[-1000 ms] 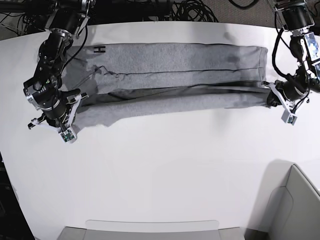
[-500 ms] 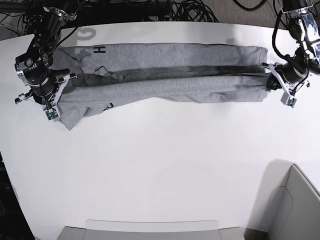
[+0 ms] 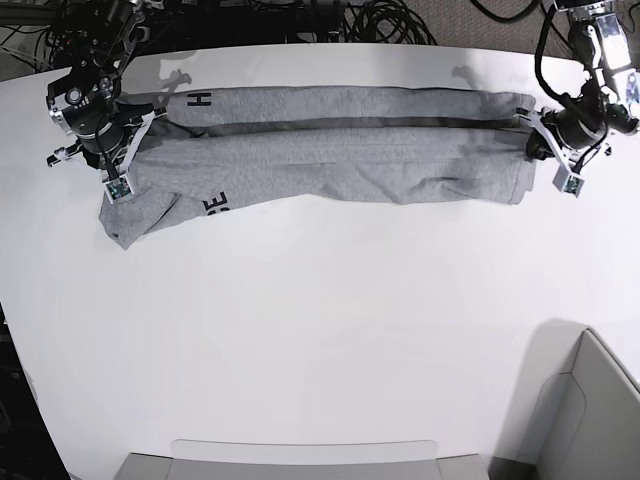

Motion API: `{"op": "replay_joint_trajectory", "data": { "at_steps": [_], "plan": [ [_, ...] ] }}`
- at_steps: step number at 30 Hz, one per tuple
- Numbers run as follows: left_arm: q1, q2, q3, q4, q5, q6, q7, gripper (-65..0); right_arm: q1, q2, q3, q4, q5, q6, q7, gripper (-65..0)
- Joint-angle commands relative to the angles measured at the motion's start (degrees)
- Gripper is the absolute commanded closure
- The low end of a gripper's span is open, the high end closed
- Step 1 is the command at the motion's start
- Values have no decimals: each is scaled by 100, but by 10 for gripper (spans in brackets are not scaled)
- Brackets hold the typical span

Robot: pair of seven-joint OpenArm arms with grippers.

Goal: Fold the T-shirt properly
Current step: 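Lift the hem and fold it over onto the folded edge with both grippers, then release the hem and regrasp the strip ends with both grippers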

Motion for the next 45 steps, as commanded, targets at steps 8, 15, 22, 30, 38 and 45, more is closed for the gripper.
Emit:
{"op": "replay_joint_trajectory", "data": {
  "at_steps": [8,15,22,30,38,45],
  "plan": [
    [245,474,-753,670,796,-5,-314,-213,-30,47,29,92,-63,91,62,-266],
    [377,544,-876,986,761,-32,-279,-325,5,47,-15,92,-55,91,62,-310],
    [307,544,-937,555,779,-71,-7,-339,14,74,-33,92,-55,91,71,-310],
    [-203,535,-806,-166,761,-71,20,-339,14,74,-33,92,-55,91,71,-310],
    [-221,579,-700,-201,788,-71,46,-339,49,74,-42,83,-63,91,71,-310],
    [-449,781,-155,-1089,1113,-71,-112,-339,49,74,-200,83,-63,91,71,-310]
  ]
}}
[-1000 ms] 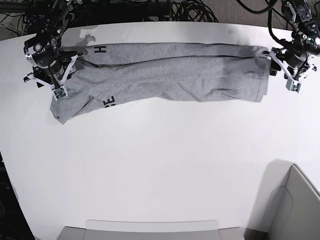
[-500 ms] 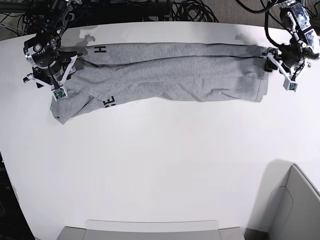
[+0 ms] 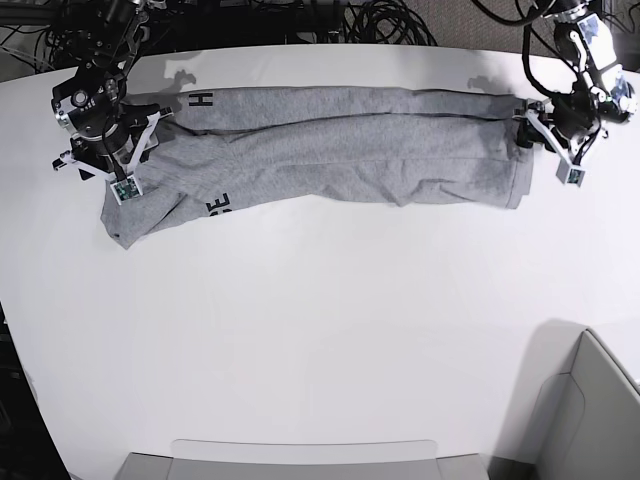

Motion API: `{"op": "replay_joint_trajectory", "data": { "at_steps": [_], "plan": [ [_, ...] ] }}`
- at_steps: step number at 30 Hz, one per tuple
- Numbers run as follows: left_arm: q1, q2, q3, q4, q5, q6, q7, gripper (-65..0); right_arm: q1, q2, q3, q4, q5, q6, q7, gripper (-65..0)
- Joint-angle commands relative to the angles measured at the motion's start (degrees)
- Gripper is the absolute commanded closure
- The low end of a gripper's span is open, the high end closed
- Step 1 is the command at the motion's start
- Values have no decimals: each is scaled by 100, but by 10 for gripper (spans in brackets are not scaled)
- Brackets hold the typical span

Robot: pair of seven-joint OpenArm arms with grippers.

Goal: Fold the T-shirt properly
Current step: 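Release the hem and regrasp the strip ends with both grippers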

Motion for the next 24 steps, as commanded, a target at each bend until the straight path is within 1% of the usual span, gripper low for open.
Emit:
{"op": "replay_joint_trajectory", "data": {
  "at_steps": [1,5,7,8,11,13,17,19,22,24],
  "plan": [
    [-21,21,261,-182,311,36,174,-339,55,45,-1,85,28,91,73,-310],
    [-12,91,411,-314,302,36,112,-330,46,45,-107,85,20,91,73,-310],
    [-12,179,446,-314,320,36,112,-301,29,54,-107,85,20,91,73,-310],
    [-12,179,455,-314,320,36,112,-274,29,54,-107,85,20,91,73,-310],
    [-21,162,631,-341,320,36,112,-130,29,54,-107,85,20,91,73,-310],
    [-56,118,780,-604,320,36,200,0,46,54,-107,85,20,91,73,-310],
    [-285,-76,780,-1369,320,36,174,0,64,54,-107,85,20,91,73,-310],
    [-390,-173,657,-1668,320,36,42,0,64,54,-89,85,20,91,73,-310],
    [-399,-234,-64,-1958,320,36,-134,0,64,54,-89,85,20,91,73,-310],
    [-399,-313,-442,-1985,364,36,-116,0,64,54,-80,85,20,91,73,-310]
  ]
}}
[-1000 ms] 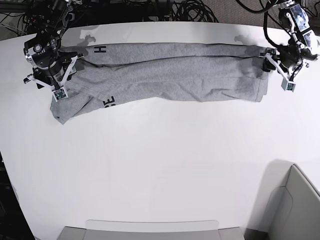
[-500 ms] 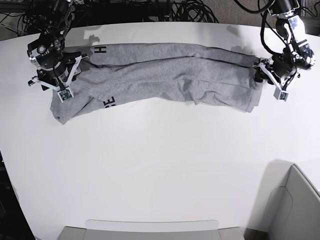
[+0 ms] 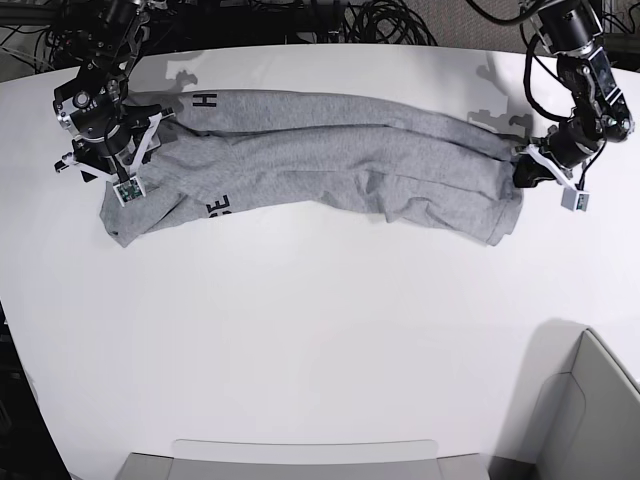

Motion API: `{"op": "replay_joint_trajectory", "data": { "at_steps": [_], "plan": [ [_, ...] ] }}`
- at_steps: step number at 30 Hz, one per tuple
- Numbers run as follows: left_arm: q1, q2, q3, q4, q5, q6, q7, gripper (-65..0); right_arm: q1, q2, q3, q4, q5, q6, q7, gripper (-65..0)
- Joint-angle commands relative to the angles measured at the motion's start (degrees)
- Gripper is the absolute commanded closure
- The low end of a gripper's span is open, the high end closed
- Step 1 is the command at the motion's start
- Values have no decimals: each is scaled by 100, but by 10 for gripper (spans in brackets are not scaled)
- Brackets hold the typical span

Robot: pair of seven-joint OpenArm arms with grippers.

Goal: Fold the T-shirt properly
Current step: 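Release the hem and regrasp the strip ends with both grippers, then fold the strip end with the left gripper toward the right gripper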

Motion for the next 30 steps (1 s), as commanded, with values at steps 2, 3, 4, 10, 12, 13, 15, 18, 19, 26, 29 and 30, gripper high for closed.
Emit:
{"op": "replay_joint_trajectory", "data": {
  "at_steps": [2,3,4,10,12,13,15,18,19,26,29,30],
  "plan": [
    [48,-218,-326,-138,1271,403,804,0,49,50,3,90,22,89,69,-310],
    [-31,-218,-475,-138,1342,403,813,0,49,50,3,90,22,89,69,-310],
    [-48,-226,-590,-138,1403,403,813,0,49,50,3,90,22,89,69,-310],
    [-101,-226,-1055,-120,1676,403,822,0,75,50,-6,90,22,89,69,-310],
    [-84,-226,-1099,-120,1676,403,822,0,119,67,29,90,22,89,69,-310],
    [-75,-226,-1099,-120,1676,403,822,0,128,120,20,90,22,89,69,-310],
    [-84,-226,-1108,-111,1676,403,822,0,128,164,12,90,22,89,69,-310],
    [-101,-226,-1143,-41,1676,403,874,0,137,164,3,90,22,89,69,-310],
    [-101,-235,-1143,126,1676,403,936,0,137,164,3,90,22,89,69,-310],
    [13,-33,-1143,1928,1676,403,1841,0,137,164,-6,81,22,89,69,-310],
    [22,178,-1143,2465,1676,403,2140,0,163,164,-6,-34,31,89,69,-310],
    [22,231,-1143,2649,1676,403,2254,0,225,164,-6,-95,31,89,69,-310]
  ]
}}
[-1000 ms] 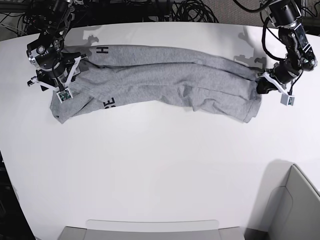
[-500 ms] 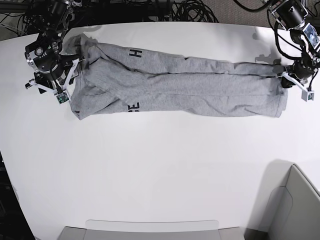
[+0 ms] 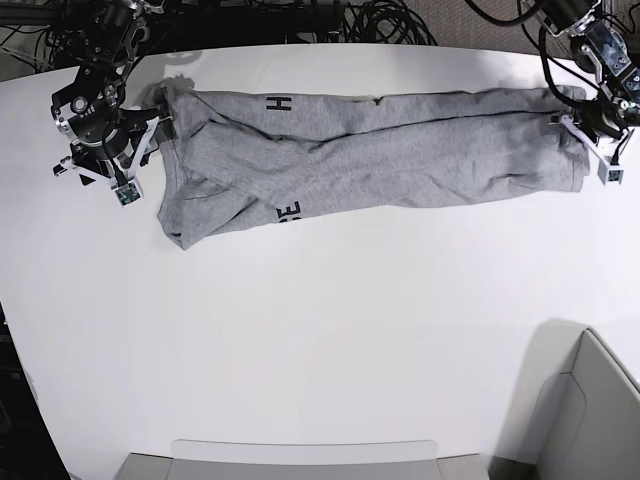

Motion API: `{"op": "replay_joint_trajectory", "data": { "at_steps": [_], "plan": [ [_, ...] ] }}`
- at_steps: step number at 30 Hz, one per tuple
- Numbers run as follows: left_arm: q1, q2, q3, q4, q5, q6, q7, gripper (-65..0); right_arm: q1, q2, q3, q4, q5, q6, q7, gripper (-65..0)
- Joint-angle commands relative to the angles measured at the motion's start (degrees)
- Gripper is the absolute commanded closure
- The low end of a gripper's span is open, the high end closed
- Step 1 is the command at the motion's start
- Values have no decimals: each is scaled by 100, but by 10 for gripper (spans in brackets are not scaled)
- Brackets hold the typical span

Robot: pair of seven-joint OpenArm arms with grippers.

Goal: Fold the T-shirt properly
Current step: 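Fold the strip end with the left gripper toward the right gripper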

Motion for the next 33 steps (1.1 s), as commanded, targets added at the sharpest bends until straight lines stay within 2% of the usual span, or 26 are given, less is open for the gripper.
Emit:
{"op": "replay_joint_trajectory", "data": {
  "at_steps": [1,3,11,14,20,26,33],
  "plan": [
    [-44,-42,2,279,-27,-10,65,0,111,55,18,38,22,89,78,-310],
    [-44,55,-7,551,-18,-10,144,0,120,64,18,-50,22,89,78,-310],
    [-35,37,2,771,-9,-10,223,0,129,125,9,-85,22,89,78,-310],
    [-35,72,46,1228,-9,-10,447,0,208,108,9,-120,22,89,78,-310],
    [203,635,670,2406,-9,-10,447,0,313,108,9,-296,22,89,78,-310],
    [501,1057,1839,2424,-27,-10,447,0,322,99,0,-331,22,89,78,-310],
    [466,1505,2376,2441,-44,-10,447,0,322,108,0,-331,22,89,78,-310]
  ]
}}
